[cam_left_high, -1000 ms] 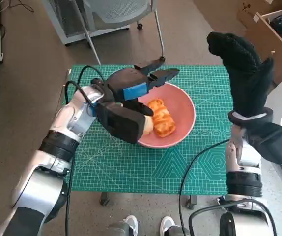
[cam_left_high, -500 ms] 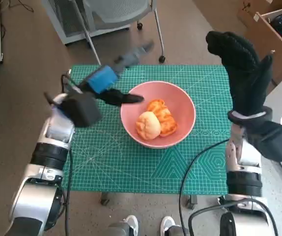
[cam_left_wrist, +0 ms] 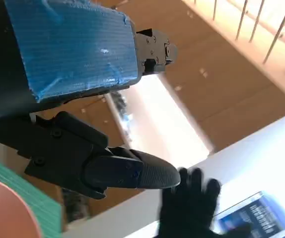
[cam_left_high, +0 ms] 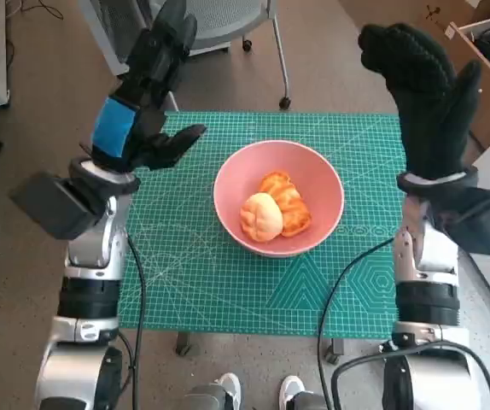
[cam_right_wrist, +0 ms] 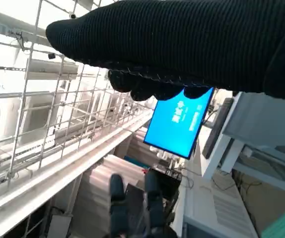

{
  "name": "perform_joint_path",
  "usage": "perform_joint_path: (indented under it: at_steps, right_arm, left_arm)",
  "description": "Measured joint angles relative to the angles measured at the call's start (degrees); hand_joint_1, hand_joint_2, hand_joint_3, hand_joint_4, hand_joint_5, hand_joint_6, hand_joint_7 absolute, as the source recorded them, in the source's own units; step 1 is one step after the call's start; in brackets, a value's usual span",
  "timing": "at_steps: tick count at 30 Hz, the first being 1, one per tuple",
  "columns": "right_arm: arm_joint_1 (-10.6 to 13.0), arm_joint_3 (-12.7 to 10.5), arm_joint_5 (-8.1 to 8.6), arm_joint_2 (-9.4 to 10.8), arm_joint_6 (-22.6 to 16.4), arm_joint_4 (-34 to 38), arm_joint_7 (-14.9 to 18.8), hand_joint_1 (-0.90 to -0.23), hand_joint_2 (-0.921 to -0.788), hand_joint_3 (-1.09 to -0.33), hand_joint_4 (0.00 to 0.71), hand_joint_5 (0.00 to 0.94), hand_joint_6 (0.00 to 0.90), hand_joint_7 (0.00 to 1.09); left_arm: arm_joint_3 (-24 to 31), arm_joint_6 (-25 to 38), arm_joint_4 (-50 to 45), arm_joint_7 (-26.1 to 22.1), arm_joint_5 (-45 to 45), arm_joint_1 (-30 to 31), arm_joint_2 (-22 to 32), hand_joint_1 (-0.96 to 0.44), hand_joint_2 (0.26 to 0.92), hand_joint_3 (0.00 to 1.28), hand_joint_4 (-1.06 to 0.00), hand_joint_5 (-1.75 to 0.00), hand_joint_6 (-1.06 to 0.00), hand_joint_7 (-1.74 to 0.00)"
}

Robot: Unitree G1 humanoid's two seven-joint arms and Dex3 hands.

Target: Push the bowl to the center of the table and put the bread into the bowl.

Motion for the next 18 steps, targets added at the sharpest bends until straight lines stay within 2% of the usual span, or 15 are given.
perform_joint_path:
  at_steps: [18]
  right_arm:
    - [-0.23, 0.13, -0.35, 0.11, 0.01, 2.09, -0.47, -0.668, -0.921, -0.719, 0.228, 0.002, 0.273, 0.14]
  left_arm:
    - [0.56, 3.60, -0.98, -1.10, -3.29, 1.95, -2.37, -0.72, 0.921, 0.40, 0.00, 0.00, 0.00, -0.17]
